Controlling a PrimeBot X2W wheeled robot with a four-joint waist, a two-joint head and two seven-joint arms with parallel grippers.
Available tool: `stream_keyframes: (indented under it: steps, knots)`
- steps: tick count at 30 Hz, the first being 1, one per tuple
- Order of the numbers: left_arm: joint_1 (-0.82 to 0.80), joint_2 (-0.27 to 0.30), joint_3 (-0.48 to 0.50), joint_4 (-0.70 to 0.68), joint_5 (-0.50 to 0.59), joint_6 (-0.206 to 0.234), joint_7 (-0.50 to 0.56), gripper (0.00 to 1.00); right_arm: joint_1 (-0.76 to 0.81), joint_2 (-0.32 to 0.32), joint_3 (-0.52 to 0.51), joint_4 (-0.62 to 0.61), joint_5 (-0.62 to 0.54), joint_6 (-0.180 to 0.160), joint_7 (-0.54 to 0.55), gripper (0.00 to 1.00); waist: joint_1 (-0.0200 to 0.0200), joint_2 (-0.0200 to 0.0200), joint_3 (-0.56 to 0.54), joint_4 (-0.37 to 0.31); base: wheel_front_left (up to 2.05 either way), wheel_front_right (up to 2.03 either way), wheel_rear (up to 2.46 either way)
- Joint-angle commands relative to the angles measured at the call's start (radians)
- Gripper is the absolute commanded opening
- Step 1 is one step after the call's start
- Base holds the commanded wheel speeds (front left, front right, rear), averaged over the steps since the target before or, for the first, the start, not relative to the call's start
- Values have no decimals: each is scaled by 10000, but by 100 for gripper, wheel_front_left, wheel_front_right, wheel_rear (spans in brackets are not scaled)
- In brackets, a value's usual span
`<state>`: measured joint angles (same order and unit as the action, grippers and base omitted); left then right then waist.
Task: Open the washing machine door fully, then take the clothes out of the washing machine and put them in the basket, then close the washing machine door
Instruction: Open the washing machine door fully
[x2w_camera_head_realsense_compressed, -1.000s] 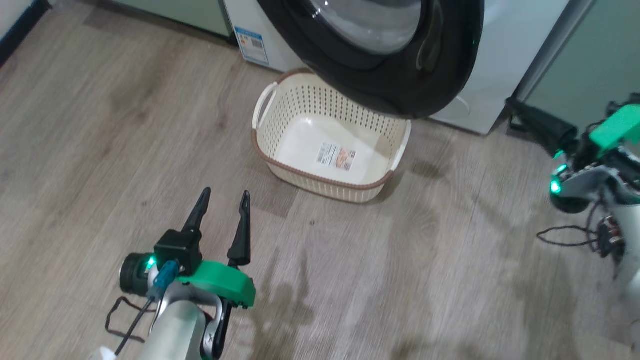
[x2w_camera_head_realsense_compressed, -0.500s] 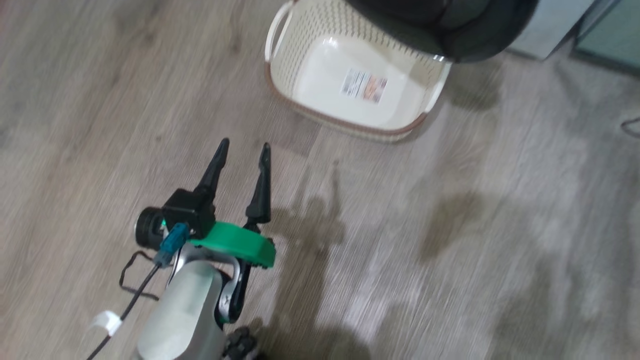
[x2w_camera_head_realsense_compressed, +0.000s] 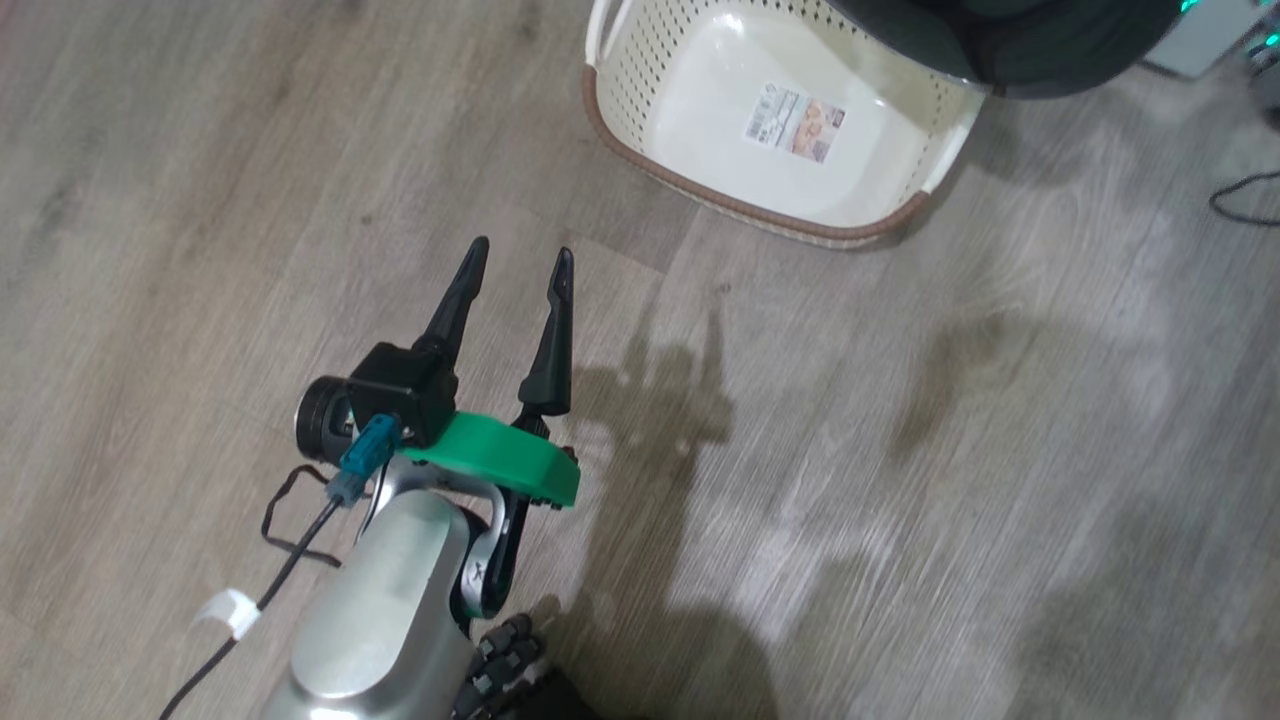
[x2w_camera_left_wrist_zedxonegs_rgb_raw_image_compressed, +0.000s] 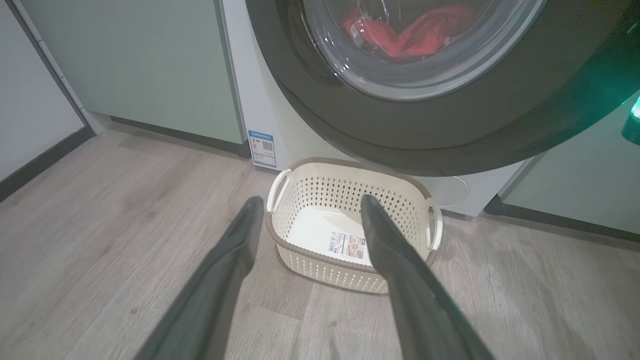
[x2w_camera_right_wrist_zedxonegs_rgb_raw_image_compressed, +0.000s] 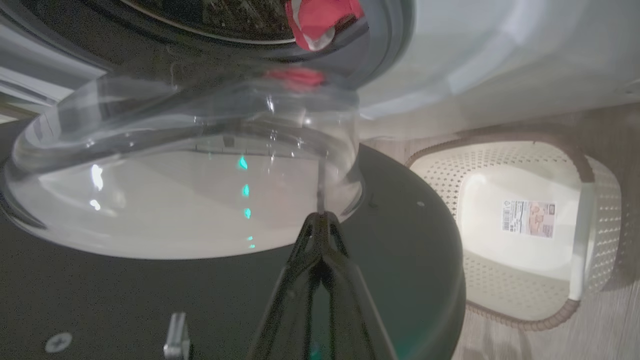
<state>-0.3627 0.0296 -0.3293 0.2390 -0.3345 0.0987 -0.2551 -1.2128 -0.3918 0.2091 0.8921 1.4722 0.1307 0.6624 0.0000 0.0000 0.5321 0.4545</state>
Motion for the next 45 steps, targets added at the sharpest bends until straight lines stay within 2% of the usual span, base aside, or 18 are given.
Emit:
stream_keyframes:
  steps: [1,13,25,35,45]
  knots:
    - [-70,206,319,-260,-78,89,-67,100,147,180,133,-335,-11,0,144,0,0,0,-167,91,0,0,0]
    - [624,206,625,-80,71,98,-67,100,2093,515,615,-835,498,0,702,0,0,0,-1494,438,0,0,0]
    - [1390,206,1221,213,636,-143,-67,100,4164,1687,751,-1680,1256,0,1102,0,0,0,-2899,1099,0,0,0]
    - [1635,206,1828,-284,677,43,-67,100,4006,2760,1292,-1208,1007,0,1236,0,0,0,-2823,1203,0,0,0]
    - [1558,206,1637,-605,554,351,-67,100,3852,3145,1589,-1063,933,0,1031,0,0,0,-2599,1240,0,0,0]
